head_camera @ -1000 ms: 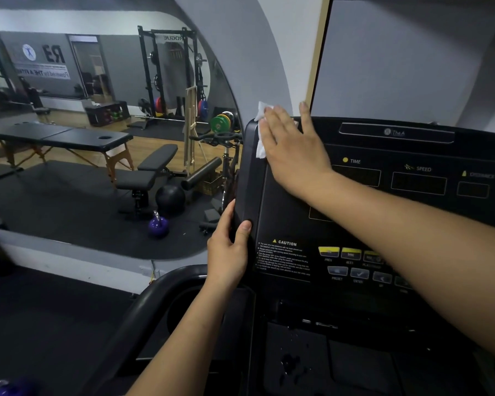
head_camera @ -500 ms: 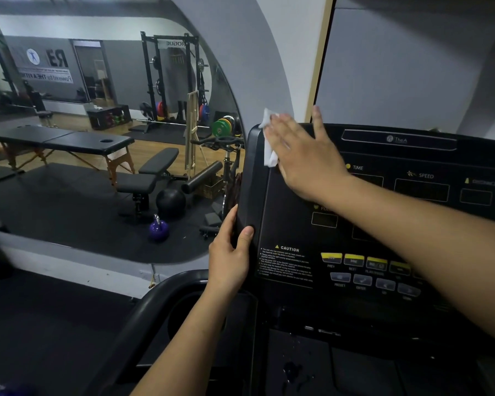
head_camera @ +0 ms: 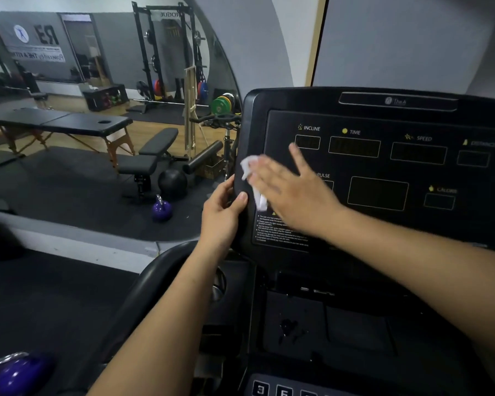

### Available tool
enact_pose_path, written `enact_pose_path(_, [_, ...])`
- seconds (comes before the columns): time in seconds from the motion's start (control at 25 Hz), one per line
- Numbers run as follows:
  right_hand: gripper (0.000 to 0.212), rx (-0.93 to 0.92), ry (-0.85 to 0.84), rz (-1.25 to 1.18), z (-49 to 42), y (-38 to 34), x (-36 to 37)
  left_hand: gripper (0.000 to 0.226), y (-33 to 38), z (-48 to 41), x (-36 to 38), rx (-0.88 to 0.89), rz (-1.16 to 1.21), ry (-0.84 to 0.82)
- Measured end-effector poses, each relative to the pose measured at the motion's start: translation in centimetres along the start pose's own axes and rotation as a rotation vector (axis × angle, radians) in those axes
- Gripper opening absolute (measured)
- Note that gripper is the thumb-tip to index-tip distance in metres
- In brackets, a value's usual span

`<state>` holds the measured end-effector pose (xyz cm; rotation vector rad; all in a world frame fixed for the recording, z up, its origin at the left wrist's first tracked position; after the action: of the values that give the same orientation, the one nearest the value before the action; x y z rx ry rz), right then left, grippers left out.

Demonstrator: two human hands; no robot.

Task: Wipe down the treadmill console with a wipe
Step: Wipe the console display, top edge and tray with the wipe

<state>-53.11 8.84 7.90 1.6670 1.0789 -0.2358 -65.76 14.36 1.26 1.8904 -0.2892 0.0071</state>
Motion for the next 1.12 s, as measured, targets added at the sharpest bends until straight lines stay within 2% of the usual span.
enact_pose_path(0.16, [0.064, 0.249, -0.011, 0.027, -3.7, 5.2, -1.3, 0.042, 0.6, 0.1, 0.0, -0.055, 0.068, 0.005])
enact_pose_path(0.36, [0.067, 0.399, -0.042, -0.064, -5.9, 5.2, -2.2, 0.044, 0.5, 0.5, 0.2, -0.088, 0.109, 0.01])
enact_pose_path(0.44, [0.069, 0.371, -0.027, -0.089, -5.7, 4.0, -2.1, 0.045, 0.2, 0.5, 0.2, -0.106, 0.127, 0.009])
enact_pose_path(0.56, [0.069, 0.211, -0.025, -0.068, -2.8, 0.3, -1.1, 0.046, -0.3, 0.3, 0.0, -0.146, 0.162, 0.006])
enact_pose_path(0.68, [0.07, 0.084, -0.084, -0.085, 1.4, -3.5, -0.2, 0.049, -0.4, 0.1, -0.4, -0.164, 0.162, -0.013])
enact_pose_path(0.8, [0.064, 0.015, -0.122, -0.035, 3.0, -3.9, -0.4, 0.05, -0.2, 0.0, -0.4, -0.163, 0.14, -0.034])
enact_pose_path(0.96, [0.062, 0.158, -0.013, -0.053, 0.1, 0.4, -3.0, 0.046, 0.2, -0.2, -0.4, -0.177, 0.165, -0.077])
enact_pose_path(1.04, [0.066, 0.153, 0.032, -0.109, -1.2, 1.3, -3.4, 0.047, 0.2, -0.1, -0.3, -0.181, 0.186, -0.092])
enact_pose_path(1.12, [0.058, 0.102, 0.051, -0.154, -0.9, -0.3, -3.1, 0.048, -0.1, -0.1, -0.2, -0.183, 0.206, -0.094])
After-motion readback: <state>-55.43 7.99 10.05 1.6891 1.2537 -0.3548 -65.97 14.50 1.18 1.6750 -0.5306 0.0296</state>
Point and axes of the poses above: each hand's wrist, its own z-axis away from the middle knuckle, its own x-axis out of the palm, y = z × x, the point moved 6 cm from there along -z, towards the middle knuckle, and after that the axes turned 7 degrees about x, right-handed, at the moved point
